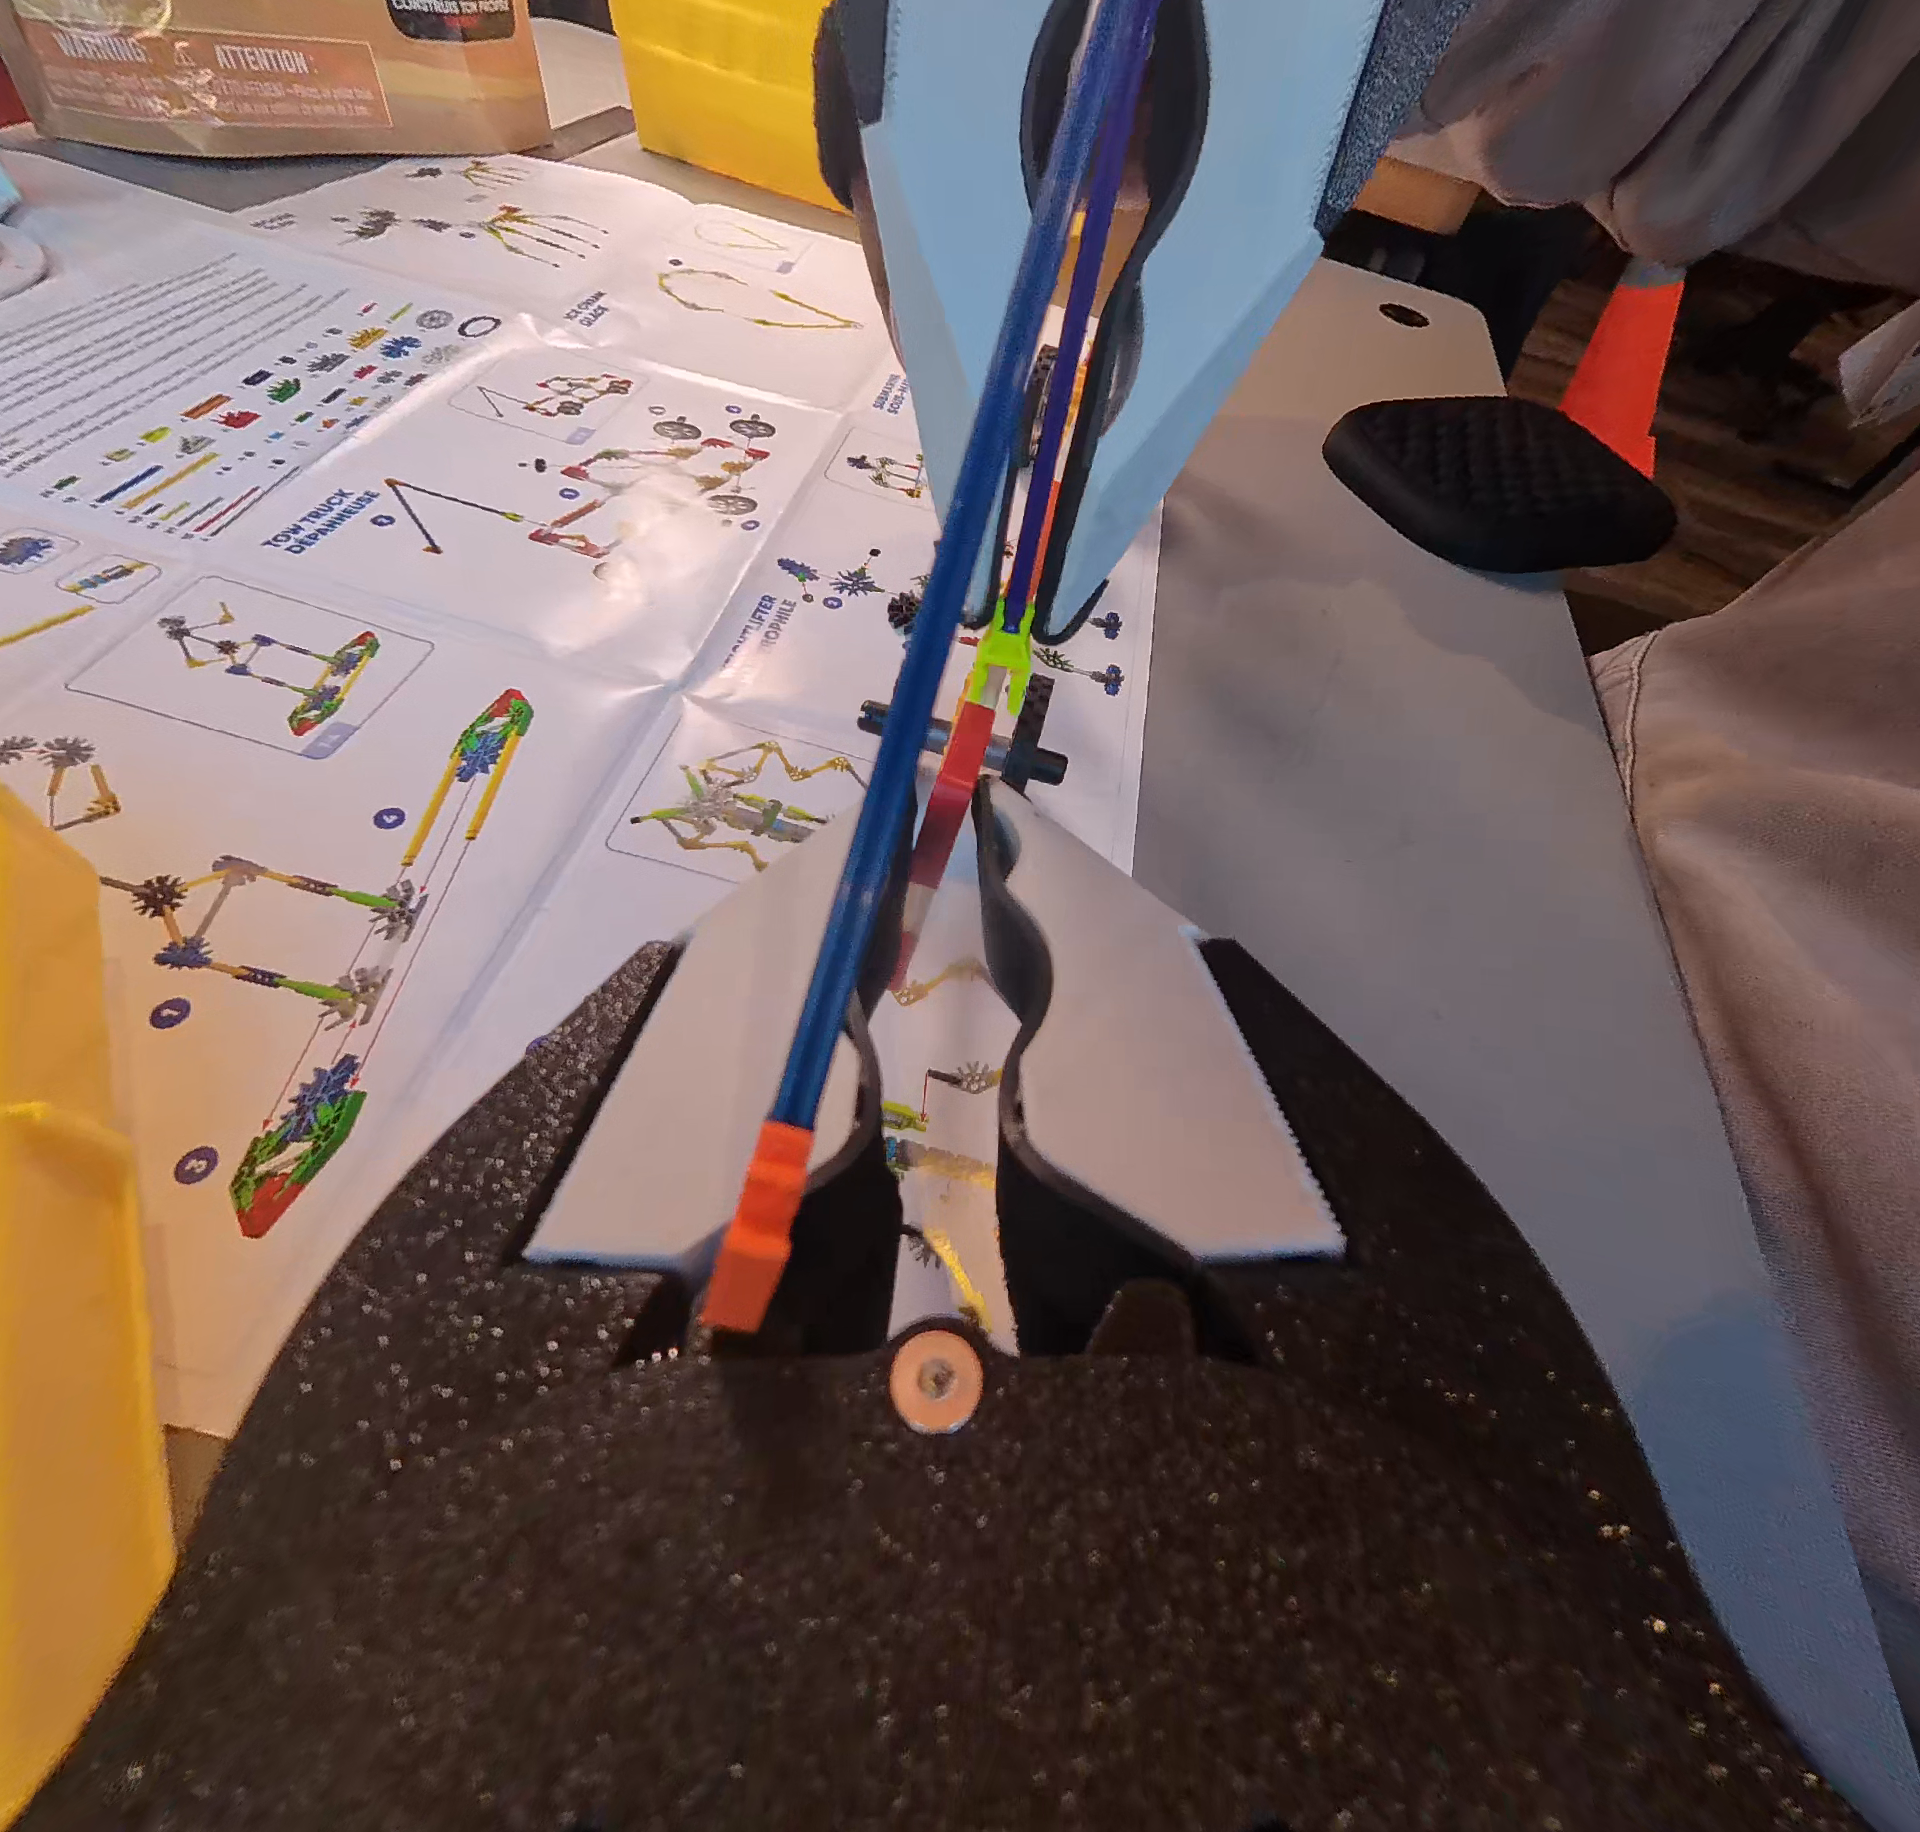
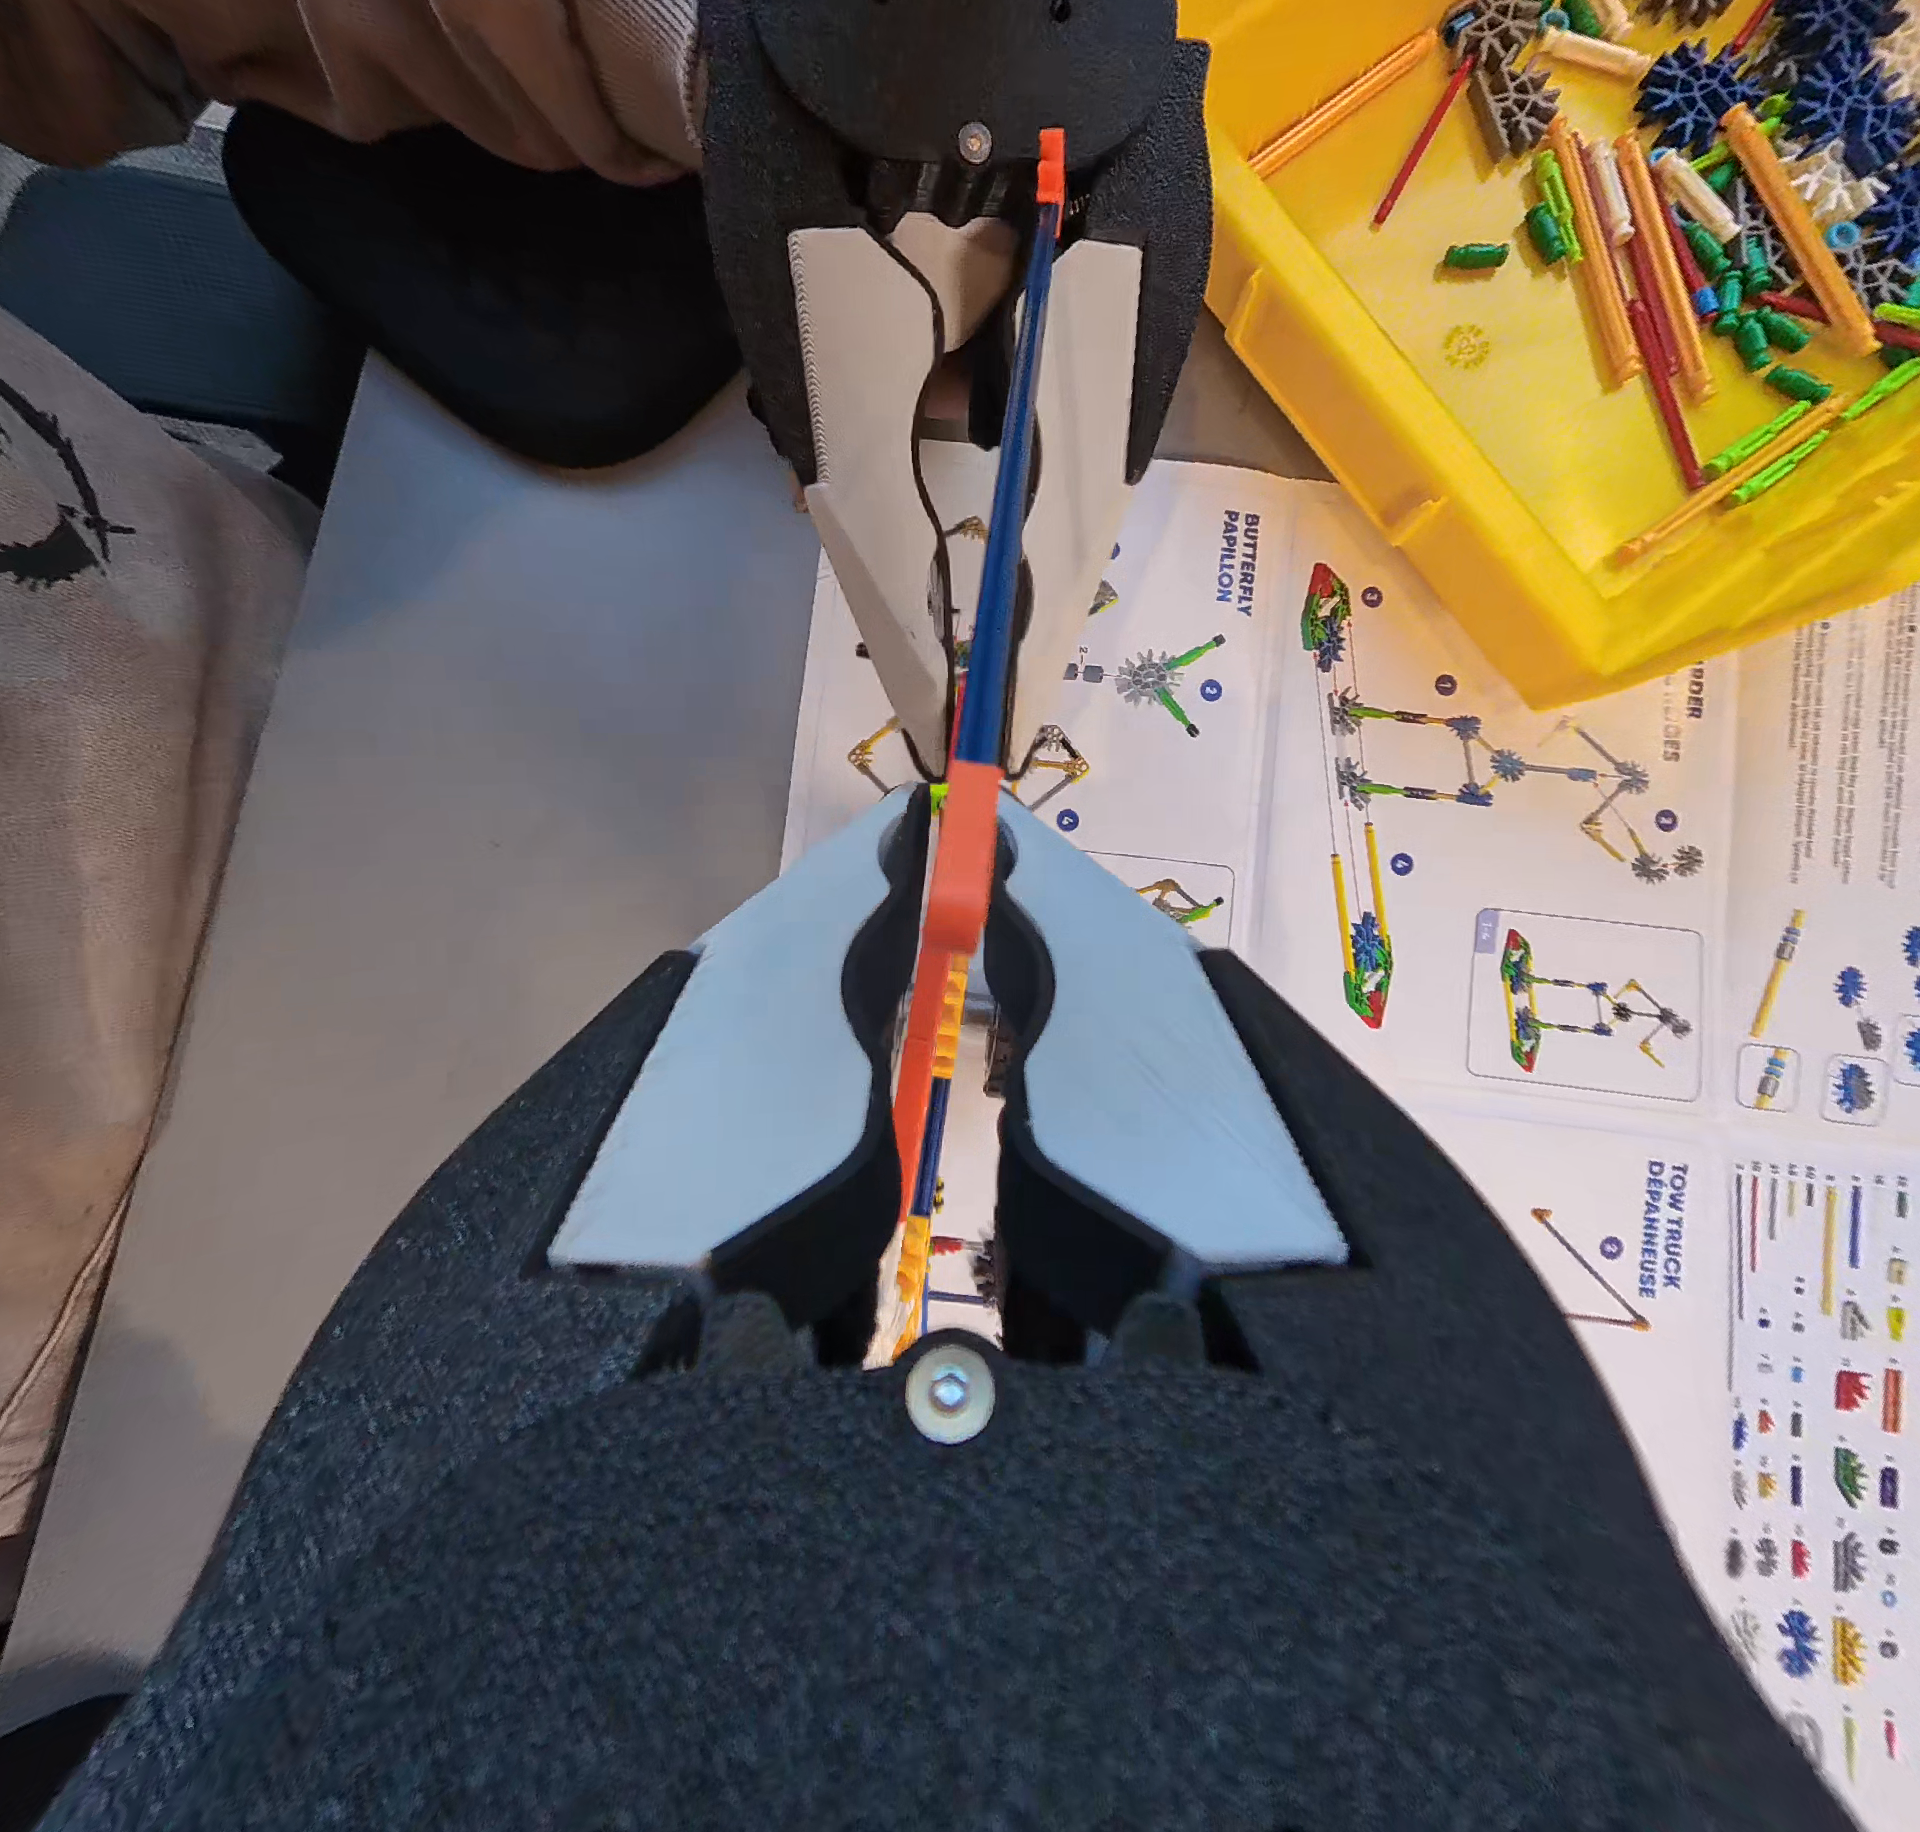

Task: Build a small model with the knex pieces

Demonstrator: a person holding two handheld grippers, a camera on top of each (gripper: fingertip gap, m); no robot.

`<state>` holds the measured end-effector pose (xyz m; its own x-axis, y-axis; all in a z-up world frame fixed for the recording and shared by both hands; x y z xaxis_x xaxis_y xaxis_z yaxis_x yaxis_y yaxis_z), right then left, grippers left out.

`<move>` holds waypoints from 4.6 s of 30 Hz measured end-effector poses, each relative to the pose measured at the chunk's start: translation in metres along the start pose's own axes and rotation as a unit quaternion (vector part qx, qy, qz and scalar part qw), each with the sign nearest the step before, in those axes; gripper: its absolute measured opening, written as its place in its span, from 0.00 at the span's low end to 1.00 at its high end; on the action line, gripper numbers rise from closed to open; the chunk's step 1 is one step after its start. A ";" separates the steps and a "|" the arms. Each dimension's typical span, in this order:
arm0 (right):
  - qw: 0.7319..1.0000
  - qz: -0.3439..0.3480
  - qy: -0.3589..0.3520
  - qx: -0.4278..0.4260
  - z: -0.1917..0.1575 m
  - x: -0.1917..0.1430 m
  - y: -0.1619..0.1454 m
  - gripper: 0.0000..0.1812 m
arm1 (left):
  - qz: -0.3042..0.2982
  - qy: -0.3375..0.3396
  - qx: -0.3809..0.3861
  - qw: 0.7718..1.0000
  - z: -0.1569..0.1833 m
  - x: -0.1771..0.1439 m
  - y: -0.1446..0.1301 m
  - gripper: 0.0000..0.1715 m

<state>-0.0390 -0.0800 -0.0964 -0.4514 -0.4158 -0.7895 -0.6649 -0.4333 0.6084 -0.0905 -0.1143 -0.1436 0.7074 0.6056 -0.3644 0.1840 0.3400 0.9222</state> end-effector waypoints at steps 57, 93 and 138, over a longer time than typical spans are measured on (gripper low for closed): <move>0.982 -0.189 0.010 0.028 0.000 0.009 -0.003 0.03 | -0.034 0.060 0.095 0.993 0.010 0.002 0.003 0.01; 0.969 -0.247 -0.008 0.005 0.001 0.002 -0.004 0.02 | -0.011 0.042 0.042 0.998 0.008 0.013 0.003 0.01; 0.998 -0.062 -0.007 -0.012 0.009 -0.003 -0.004 0.04 | -0.047 0.043 0.045 0.997 -0.006 -0.002 -0.012 0.02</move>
<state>-0.0401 -0.0693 -0.0975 -0.3745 -0.3463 -0.8601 -0.7020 -0.5001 0.5070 -0.0979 -0.1151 -0.1550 0.6236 0.6347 -0.4564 0.3098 0.3353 0.8897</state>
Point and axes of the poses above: each gripper's, where its closed fingertips meet, x out along the fingers, y out of its top, z = x × y across the jaws, the point moved 4 cm from there along -x, back along the fingers, and after that the axes turned 6 degrees about y, right-handed, at the moved point
